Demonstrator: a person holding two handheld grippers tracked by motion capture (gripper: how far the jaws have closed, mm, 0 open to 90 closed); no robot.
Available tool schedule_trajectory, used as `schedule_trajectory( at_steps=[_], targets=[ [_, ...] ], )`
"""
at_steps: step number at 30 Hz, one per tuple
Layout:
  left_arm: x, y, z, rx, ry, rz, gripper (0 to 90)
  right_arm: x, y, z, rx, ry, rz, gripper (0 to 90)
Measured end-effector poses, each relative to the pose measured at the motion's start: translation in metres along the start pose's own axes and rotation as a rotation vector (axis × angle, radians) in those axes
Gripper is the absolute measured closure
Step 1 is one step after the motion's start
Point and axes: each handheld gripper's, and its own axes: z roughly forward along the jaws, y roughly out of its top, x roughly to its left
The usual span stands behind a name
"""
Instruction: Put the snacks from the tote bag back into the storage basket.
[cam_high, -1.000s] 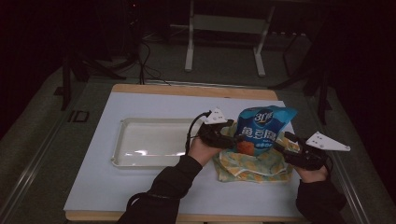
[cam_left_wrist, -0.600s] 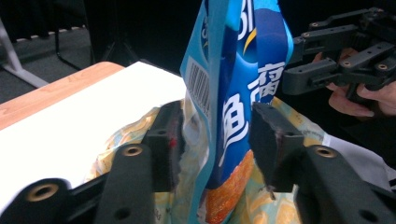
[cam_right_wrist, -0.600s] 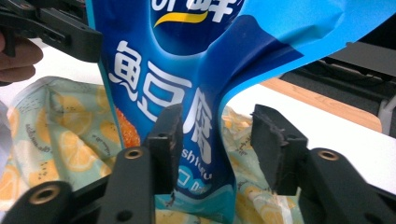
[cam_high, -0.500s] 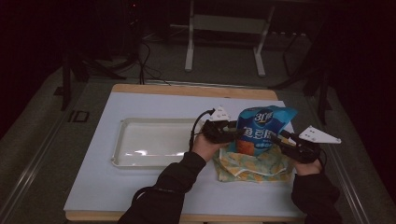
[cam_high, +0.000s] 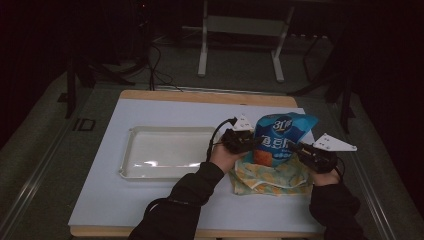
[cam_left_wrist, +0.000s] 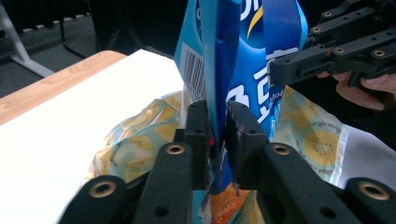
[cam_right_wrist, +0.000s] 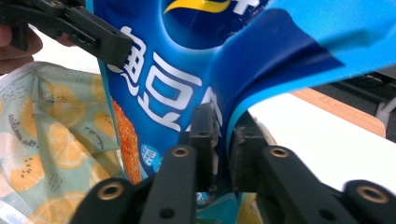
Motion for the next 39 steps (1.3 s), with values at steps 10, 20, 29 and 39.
schedule_trajectory(
  at_steps=[10, 20, 29, 39],
  targets=[
    [0.003, -0.002, 0.001, -0.005, -0.011, -0.018, 86.6, 0.004, 0.001, 0.003, -0.007, -0.002, 0.006, 87.0],
    [0.001, 0.006, -0.002, 0.0, -0.001, -0.032, 88.6, 0.009, 0.009, 0.001, 0.0, -0.013, -0.001, 88.3],
    [-0.003, 0.024, -0.009, 0.001, 0.0, -0.005, 89.0, 0.009, 0.02, -0.009, -0.026, -0.019, -0.001, 88.5],
    [-0.007, 0.045, -0.019, -0.017, -0.005, 0.01, 89.0, 0.009, 0.038, -0.022, -0.056, -0.031, -0.003, 88.5]
  ],
)
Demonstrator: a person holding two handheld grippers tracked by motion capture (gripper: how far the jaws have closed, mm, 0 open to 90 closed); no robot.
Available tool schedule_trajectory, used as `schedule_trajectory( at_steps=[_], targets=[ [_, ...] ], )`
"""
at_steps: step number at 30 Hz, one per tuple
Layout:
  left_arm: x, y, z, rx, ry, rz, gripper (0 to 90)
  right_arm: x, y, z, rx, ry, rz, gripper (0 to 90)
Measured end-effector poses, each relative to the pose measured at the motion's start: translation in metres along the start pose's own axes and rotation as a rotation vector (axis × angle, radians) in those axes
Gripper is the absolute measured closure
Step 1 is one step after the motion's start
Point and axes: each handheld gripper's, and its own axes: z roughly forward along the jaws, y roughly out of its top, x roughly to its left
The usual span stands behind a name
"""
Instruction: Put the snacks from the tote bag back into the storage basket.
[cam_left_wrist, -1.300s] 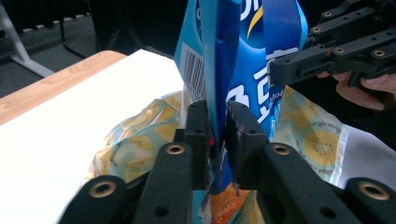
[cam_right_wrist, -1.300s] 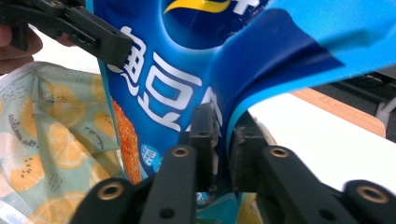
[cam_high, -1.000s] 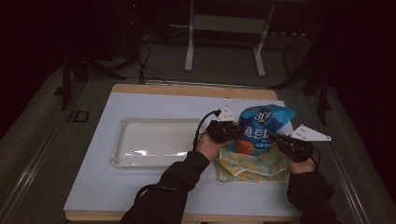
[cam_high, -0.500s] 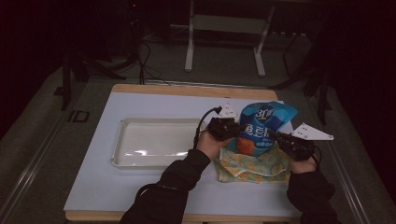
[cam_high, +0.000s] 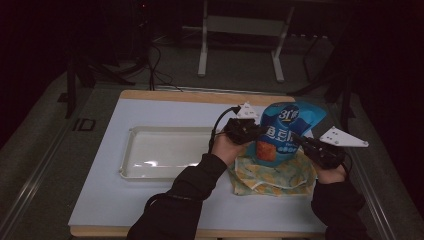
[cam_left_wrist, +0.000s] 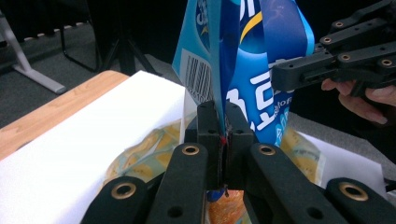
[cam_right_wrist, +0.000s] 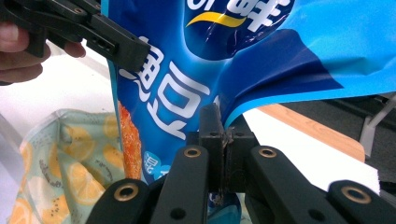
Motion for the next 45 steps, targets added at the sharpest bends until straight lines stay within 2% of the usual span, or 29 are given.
schedule_trajectory(
  at_steps=[4, 25, 35, 45],
  targets=[
    [-0.001, 0.008, -0.003, -0.003, 0.0, 0.011, 89.1, -0.002, 0.006, -0.004, -0.012, -0.002, 0.004, 88.5],
    [0.003, 0.043, -0.024, -0.037, 0.002, 0.015, 89.4, -0.001, 0.045, -0.013, -0.045, -0.029, -0.031, 89.1],
    [0.011, 0.052, -0.039, -0.066, 0.026, 0.015, 89.4, 0.002, 0.067, -0.005, -0.061, -0.029, -0.046, 89.1],
    [0.02, 0.051, -0.058, -0.068, 0.053, 0.0, 89.4, 0.011, 0.079, 0.009, -0.067, -0.01, -0.056, 89.1]
  ],
)
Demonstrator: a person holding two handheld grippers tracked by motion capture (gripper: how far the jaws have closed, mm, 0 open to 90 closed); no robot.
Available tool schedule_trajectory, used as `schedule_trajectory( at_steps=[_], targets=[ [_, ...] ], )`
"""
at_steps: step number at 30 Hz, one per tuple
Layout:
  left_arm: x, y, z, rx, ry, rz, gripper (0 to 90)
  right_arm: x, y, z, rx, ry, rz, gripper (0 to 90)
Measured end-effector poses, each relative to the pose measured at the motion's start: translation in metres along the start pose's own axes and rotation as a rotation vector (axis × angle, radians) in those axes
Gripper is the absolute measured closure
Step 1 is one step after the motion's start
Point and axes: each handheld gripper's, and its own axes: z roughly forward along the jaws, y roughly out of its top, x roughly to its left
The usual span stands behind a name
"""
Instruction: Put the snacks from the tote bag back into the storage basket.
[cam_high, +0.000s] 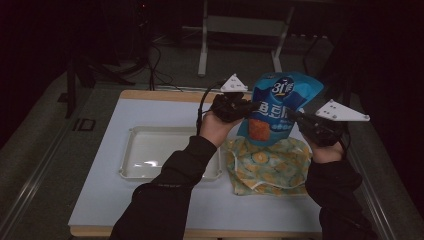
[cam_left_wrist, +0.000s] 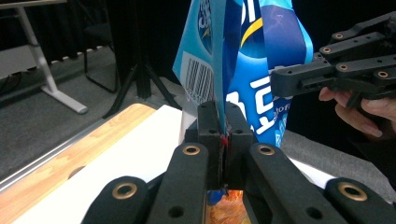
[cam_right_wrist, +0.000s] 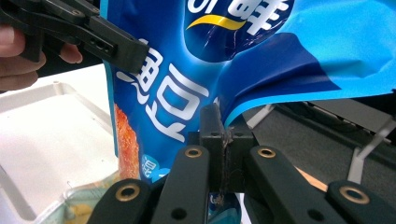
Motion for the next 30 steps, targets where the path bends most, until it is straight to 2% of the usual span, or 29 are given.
schedule_trajectory(
  at_steps=[30],
  targets=[
    [0.02, -0.012, -0.066, -0.02, 0.092, -0.038, 89.5, 0.043, 0.032, 0.043, -0.018, 0.087, -0.046, 89.2]
  ],
)
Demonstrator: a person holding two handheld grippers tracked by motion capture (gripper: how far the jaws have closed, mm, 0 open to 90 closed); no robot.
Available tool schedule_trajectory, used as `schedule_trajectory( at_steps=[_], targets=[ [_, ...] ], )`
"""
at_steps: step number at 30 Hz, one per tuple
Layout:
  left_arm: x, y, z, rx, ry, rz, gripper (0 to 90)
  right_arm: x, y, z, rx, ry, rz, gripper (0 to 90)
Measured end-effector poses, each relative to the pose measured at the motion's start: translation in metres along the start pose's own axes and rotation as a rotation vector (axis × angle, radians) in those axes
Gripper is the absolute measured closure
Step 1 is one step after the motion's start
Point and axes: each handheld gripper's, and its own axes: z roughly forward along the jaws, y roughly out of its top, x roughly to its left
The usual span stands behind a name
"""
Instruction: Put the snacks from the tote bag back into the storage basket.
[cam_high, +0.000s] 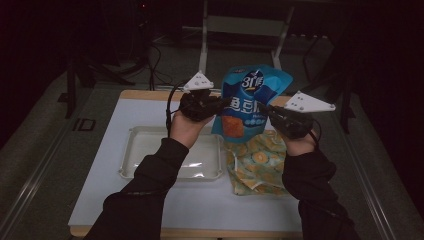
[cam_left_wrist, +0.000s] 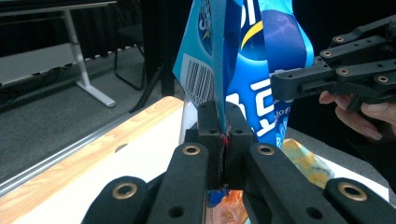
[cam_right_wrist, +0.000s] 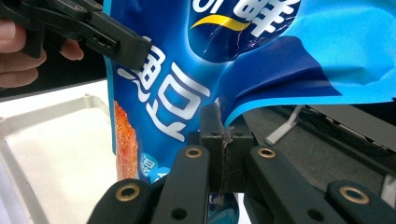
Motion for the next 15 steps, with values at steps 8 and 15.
schedule_trajectory(
  at_steps=[8, 15],
  targets=[
    [0.005, -0.003, -0.018, 0.002, 0.024, 0.0, 89.5, 0.009, 0.006, 0.01, -0.008, 0.021, -0.009, 89.2],
    [0.01, -0.008, -0.034, 0.002, 0.042, -0.011, 89.5, 0.02, 0.012, 0.02, -0.009, 0.047, -0.024, 89.2]
  ],
)
